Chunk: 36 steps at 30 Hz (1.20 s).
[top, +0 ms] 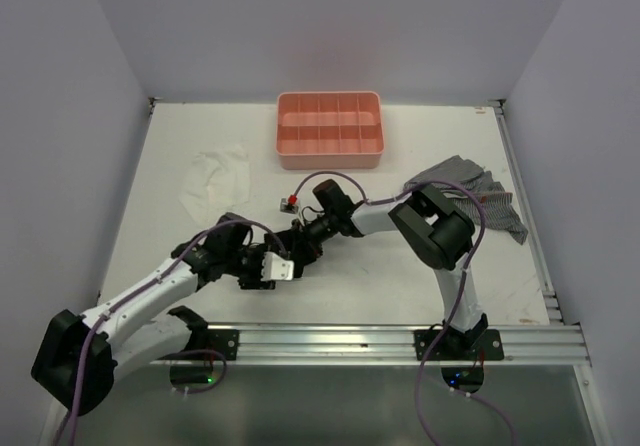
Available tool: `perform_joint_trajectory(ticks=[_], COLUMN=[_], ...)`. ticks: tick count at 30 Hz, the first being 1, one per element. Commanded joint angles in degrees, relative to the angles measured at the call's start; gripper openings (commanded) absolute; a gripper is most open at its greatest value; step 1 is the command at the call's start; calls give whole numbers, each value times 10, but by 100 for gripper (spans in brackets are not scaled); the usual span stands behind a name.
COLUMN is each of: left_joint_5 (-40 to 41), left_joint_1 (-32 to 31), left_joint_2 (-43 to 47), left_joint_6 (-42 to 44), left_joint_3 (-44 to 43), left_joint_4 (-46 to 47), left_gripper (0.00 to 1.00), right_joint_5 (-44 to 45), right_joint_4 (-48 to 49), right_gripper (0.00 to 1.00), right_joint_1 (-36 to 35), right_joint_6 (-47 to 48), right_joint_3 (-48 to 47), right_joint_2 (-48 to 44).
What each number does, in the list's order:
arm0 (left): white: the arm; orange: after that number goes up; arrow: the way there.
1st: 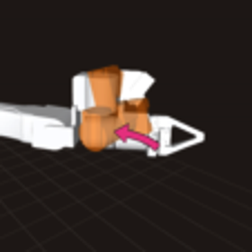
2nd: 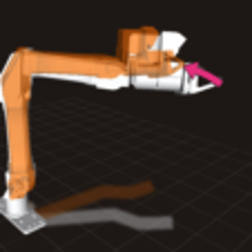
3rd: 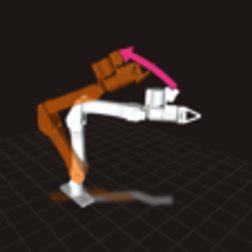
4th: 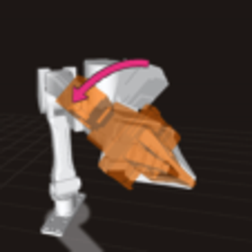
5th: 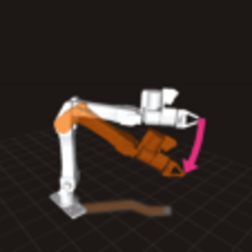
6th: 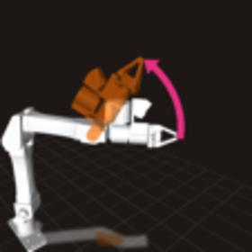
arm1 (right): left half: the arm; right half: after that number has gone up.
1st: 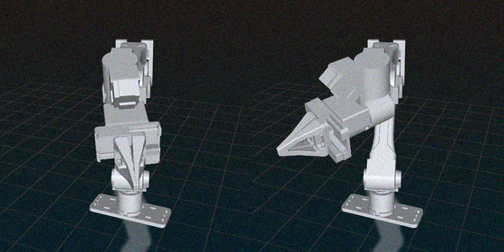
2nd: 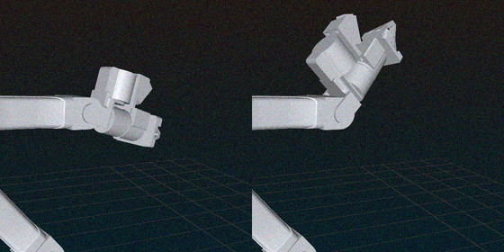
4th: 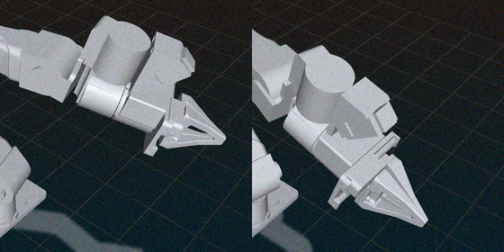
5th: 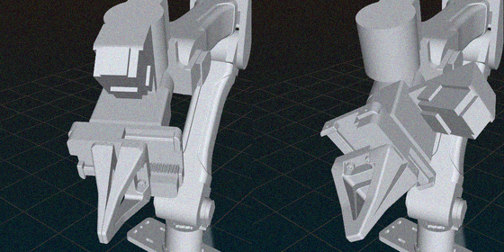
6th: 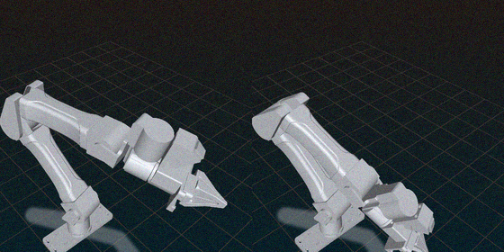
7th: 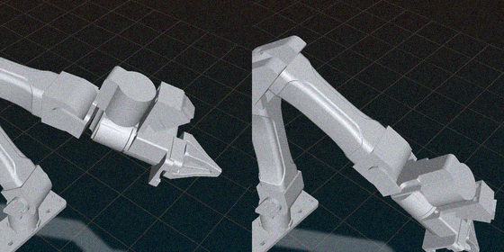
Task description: Roll the underwear
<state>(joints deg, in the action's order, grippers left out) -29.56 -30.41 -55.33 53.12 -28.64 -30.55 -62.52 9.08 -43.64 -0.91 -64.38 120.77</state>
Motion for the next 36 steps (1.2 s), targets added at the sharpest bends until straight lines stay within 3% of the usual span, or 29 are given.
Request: perform_joint_trajectory(ticks=[1, 7, 9, 11, 12, 13, 16, 18, 19, 20, 29, 32, 35, 36], left_joint_5=[72, 110, 118, 118, 118, 118, 109, 97, 90, 82, -14, -42, -56, -60], left_joint_1=[-44, -79, -90, -93, -97, -97, -97, -97, -97, -97, -80, -57, -21, -16], left_joint_2=[-32, -105, -139, -156, -167, -173, -207, -234, -243, -251, -425, -501, -550, -583], left_joint_6=[2, 2, 2, 10, 14, 15, 23, 16, 15, 9, -43, -43, -47, -46], left_joint_3=[3, 17, 13, 9, 7, 2, -19, -33, -47, -55, -202, -258, -302, -331], left_joint_4=[112, 174, 174, 166, 153, 146, 97, 66, 55, 45, -111, -178, -202, -212], left_gripper=[58, 55, 39, 22, 18, 15, 2, 0, 0, 0, 0, 0, 0, 0], right_joint_5=[49, 48, 50, 51, 55, 57, 74, 87, 90, 95, 188, 266, 241, 224], right_joint_4=[-21, -13, -13, -14, -16, -20, -74, -127, -143, -180, -441, -461, -540, -564], right_gripper=[0, 0, 0, 7, 11, 26, 52, 65, 76, 78, 82, 83, 78, 69], right_joint_1=[1, 5, 7, 10, 15, 19, 38, 62, 72, 81, 173, 200, 220, 220], right_joint_6=[-5, -12, -14, -16, -19, -19, 5, 40, 49, 62, 205, 219, 316, 344], right_joint_3=[8, 13, 12, 11, 8, 6, -21, -42, -50, -59, -184, -168, -145, -141], right_joint_2=[32, 32, 31, 28, 25, 22, 1, -17, -25, -41, -123, -168, -214, -244])
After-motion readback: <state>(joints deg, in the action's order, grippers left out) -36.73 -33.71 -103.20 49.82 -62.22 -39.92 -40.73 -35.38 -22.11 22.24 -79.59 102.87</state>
